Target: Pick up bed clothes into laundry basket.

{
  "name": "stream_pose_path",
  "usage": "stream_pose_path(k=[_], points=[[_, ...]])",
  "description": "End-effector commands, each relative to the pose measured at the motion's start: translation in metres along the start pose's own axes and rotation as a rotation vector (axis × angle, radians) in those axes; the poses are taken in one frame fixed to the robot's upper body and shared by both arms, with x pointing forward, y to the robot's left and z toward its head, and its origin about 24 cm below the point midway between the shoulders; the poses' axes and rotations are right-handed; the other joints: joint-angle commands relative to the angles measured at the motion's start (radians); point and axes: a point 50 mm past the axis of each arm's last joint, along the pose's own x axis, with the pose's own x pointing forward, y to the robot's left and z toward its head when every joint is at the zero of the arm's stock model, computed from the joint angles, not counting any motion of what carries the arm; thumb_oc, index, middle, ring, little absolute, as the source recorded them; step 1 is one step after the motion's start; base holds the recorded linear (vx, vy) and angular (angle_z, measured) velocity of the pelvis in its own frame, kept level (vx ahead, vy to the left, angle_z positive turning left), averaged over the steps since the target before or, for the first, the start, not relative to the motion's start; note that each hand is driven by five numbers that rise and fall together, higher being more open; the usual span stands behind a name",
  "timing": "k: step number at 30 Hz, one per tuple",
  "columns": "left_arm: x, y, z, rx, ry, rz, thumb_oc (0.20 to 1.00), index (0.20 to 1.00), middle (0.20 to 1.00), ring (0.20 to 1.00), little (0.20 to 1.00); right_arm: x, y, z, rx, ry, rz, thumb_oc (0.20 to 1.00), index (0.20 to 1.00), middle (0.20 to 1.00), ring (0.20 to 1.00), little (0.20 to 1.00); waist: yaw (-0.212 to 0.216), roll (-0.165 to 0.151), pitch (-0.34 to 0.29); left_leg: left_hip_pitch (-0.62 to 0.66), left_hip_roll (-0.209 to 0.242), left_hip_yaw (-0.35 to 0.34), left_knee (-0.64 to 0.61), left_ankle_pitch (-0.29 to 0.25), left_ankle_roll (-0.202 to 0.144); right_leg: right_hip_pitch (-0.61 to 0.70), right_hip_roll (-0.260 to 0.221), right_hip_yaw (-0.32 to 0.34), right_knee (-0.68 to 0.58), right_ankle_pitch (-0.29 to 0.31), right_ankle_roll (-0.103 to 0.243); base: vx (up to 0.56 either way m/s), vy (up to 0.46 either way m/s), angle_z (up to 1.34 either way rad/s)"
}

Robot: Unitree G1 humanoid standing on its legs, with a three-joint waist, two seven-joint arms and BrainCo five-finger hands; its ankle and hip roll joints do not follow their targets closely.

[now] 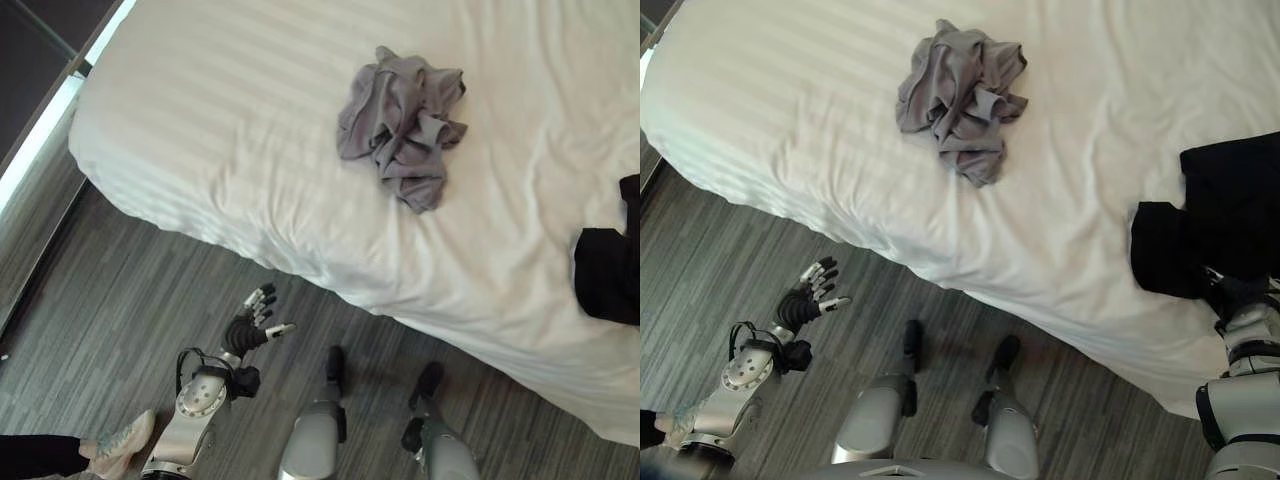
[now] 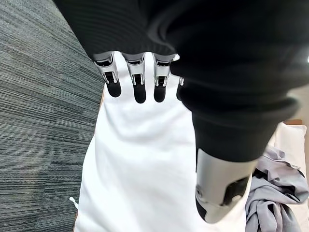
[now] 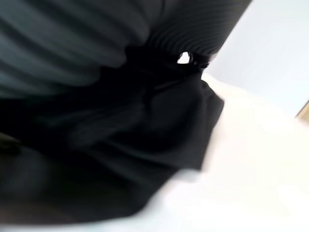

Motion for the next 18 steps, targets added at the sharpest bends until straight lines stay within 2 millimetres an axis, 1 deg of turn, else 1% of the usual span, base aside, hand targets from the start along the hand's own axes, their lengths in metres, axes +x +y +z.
stream_pose_path(k=[1,4,5,6,7,8,9,10,11,12,13,14,15,16,18], points=[[0.006,-0.008,0.019,-0.013,-0.130,0.011,1.000,1.000,1.000,1.000,1.000,-0.028,0.057,0.082,0.426,-0.370,0.162,0.200,0.200,0.200,0.200,0.200,0.001,0.047,0.019,-0.066,0.061,-0.011,-0.021,0.092,-0.085,-0.007,-0.059,0.023,0.013,0.038,0.093,0.00,0.030,-0.14],[0.008,-0.009,0.017,0.012,-0.128,0.010,1.000,1.000,1.000,1.000,1.000,-0.040,0.031,0.103,0.634,-0.511,0.044,0.200,0.200,0.200,0.200,0.200,0.002,0.046,0.006,-0.051,0.058,-0.013,-0.021,0.081,-0.082,0.010,-0.069,0.016,0.013,0.035,0.097,0.01,0.009,-0.08],[0.007,-0.009,0.017,0.012,-0.130,0.017,1.000,1.000,1.000,1.000,1.000,-0.046,0.016,0.115,0.731,-0.576,0.002,0.200,0.200,0.200,0.200,0.200,0.000,0.044,0.000,-0.047,0.058,-0.014,-0.021,0.077,-0.082,0.015,-0.072,0.012,0.013,0.033,0.098,0.02,-0.003,-0.13],[0.007,-0.009,0.017,0.016,-0.129,0.017,1.000,1.000,1.000,1.000,1.000,-0.050,0.013,0.117,0.791,-0.602,-0.006,0.200,0.200,0.200,0.200,0.200,0.000,0.041,-0.004,-0.041,0.058,-0.015,-0.021,0.074,-0.081,0.023,-0.074,0.009,0.013,0.032,0.098,0.02,-0.001,-0.07],[0.007,-0.008,0.016,0.015,-0.127,0.020,1.000,1.000,1.000,1.000,1.000,-0.055,0.004,0.123,0.893,-0.639,-0.027,0.200,0.200,0.200,0.200,0.200,0.001,0.040,-0.008,-0.036,0.058,-0.016,-0.021,0.071,-0.080,0.030,-0.076,0.005,0.013,0.030,0.099,0.00,0.000,0.00],[0.007,-0.009,0.016,0.016,-0.126,0.024,1.000,1.000,1.000,1.000,1.000,-0.062,-0.001,0.129,1.005,-0.677,-0.030,0.200,0.200,0.200,0.200,0.200,0.002,0.038,-0.013,-0.031,0.058,-0.017,-0.021,0.069,-0.080,0.037,-0.077,0.002,0.013,0.029,0.099,0.01,0.002,0.11],[0.008,-0.008,0.017,0.018,-0.131,0.030,1.000,1.000,1.000,1.000,1.000,-0.070,-0.002,0.136,1.158,-0.723,0.008,0.200,0.200,0.200,0.200,0.200,0.004,0.031,-0.019,-0.022,0.059,-0.016,-0.021,0.067,-0.080,0.046,-0.077,-0.001,0.013,0.027,0.099,0.01,-0.005,0.15],[0.008,-0.008,0.018,0.021,-0.133,0.035,1.000,1.000,1.000,1.000,1.000,-0.075,0.001,0.138,1.260,-0.742,0.057,0.200,0.200,0.200,0.200,0.200,0.003,0.028,-0.021,-0.018,0.060,-0.015,-0.021,0.065,-0.080,0.050,-0.077,-0.001,0.013,0.026,0.099,0.02,-0.023,0.19],[0.010,-0.007,0.024,0.047,-0.149,0.035,1.000,1.000,1.000,1.000,1.000,-0.083,0.016,0.138,1.699,-0.729,0.237,0.200,0.200,0.200,0.200,0.200,0.004,0.013,-0.035,-0.002,0.063,-0.015,-0.021,0.060,-0.083,0.071,-0.075,-0.006,0.013,0.018,0.096,0.03,-0.022,0.15],[0.012,-0.007,0.029,0.061,-0.167,0.034,1.000,1.000,1.000,1.000,1.000,-0.097,0.028,0.149,1.890,-0.754,0.369,0.200,0.200,0.200,0.200,0.200,0.005,0.010,-0.044,0.007,0.064,-0.013,-0.021,0.057,-0.083,0.080,-0.074,-0.010,0.013,0.016,0.095,0.03,-0.020,0.13],[0.011,-0.006,0.028,0.063,-0.164,0.035,1.000,1.000,1.000,1.000,1.000,-0.097,0.029,0.148,1.894,-0.752,0.373,0.200,0.200,0.200,0.200,0.200,0.005,0.008,-0.045,0.009,0.063,-0.013,-0.021,0.057,-0.084,0.082,-0.075,-0.010,0.013,0.015,0.095,0.03,0.000,0.07],[0.012,-0.003,0.032,0.082,-0.173,0.046,1.000,1.000,1.000,1.000,1.000,-0.108,0.042,0.149,1.957,-0.740,0.442,0.200,0.200,0.200,0.200,0.200,0.004,0.005,-0.052,0.018,0.064,-0.012,-0.021,0.053,-0.083,0.091,-0.074,-0.011,0.013,0.013,0.093,0.06,0.012,0.03],[0.014,0.005,0.042,0.124,-0.204,0.084,1.000,1.000,1.000,1.000,1.000,-0.134,0.063,0.154,2.135,-0.713,0.595,0.200,0.200,0.200,0.200,0.200,0.003,-0.004,-0.075,0.043,0.065,-0.007,-0.021,0.047,-0.083,0.117,-0.073,-0.018,0.013,0.007,0.093,0.08,0.019,0.06],[0.016,0.006,0.048,0.132,-0.229,0.092,1.000,1.000,1.000,1.000,1.000,-0.142,0.070,0.154,2.207,-0.696,0.635,0.200,0.200,0.200,0.200,0.200,0.004,-0.004,-0.089,0.054,0.065,-0.006,-0.021,0.043,-0.084,0.130,-0.074,-0.022,0.013,0.002,0.092,0.11,0.024,0.11],[0.020,0.010,0.061,0.132,-0.280,0.104,1.000,1.000,1.000,1.000,1.000,-0.149,0.090,0.149,2.274,-0.604,0.668,0.200,0.200,0.200,0.200,0.200,0.005,-0.005,-0.117,0.079,0.066,-0.002,-0.021,0.034,-0.084,0.156,-0.074,-0.029,0.013,-0.006,0.091,0.08,0.028,0.09]])
